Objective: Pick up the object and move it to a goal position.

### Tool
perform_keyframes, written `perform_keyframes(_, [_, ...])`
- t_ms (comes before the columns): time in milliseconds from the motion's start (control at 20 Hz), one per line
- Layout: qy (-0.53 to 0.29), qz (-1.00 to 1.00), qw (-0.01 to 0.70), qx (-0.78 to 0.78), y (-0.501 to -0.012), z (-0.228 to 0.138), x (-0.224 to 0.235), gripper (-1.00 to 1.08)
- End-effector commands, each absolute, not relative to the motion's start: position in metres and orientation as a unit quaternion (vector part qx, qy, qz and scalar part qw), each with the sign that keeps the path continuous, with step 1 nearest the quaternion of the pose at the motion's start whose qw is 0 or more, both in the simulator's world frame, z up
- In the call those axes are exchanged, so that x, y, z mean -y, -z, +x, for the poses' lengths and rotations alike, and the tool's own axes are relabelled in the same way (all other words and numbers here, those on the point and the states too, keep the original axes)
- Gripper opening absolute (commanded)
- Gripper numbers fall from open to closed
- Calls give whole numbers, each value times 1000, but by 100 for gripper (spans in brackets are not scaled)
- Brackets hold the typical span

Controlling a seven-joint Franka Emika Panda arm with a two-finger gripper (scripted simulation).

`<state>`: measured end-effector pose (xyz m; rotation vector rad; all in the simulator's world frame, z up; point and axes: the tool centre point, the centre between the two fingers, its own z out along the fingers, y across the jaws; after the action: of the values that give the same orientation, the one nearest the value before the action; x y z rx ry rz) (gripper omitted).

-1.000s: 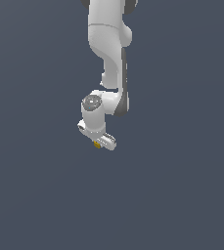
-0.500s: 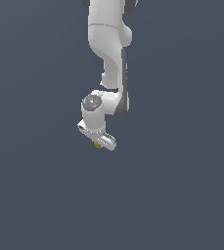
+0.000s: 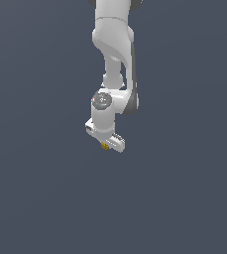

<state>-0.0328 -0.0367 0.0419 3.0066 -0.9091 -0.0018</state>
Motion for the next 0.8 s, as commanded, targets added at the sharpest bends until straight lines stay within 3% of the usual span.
perform_keyframes(0, [0, 957, 0, 289, -54, -29, 18, -100])
perform_keyframes(750, [0, 957, 1, 289, -140, 1, -119, -100])
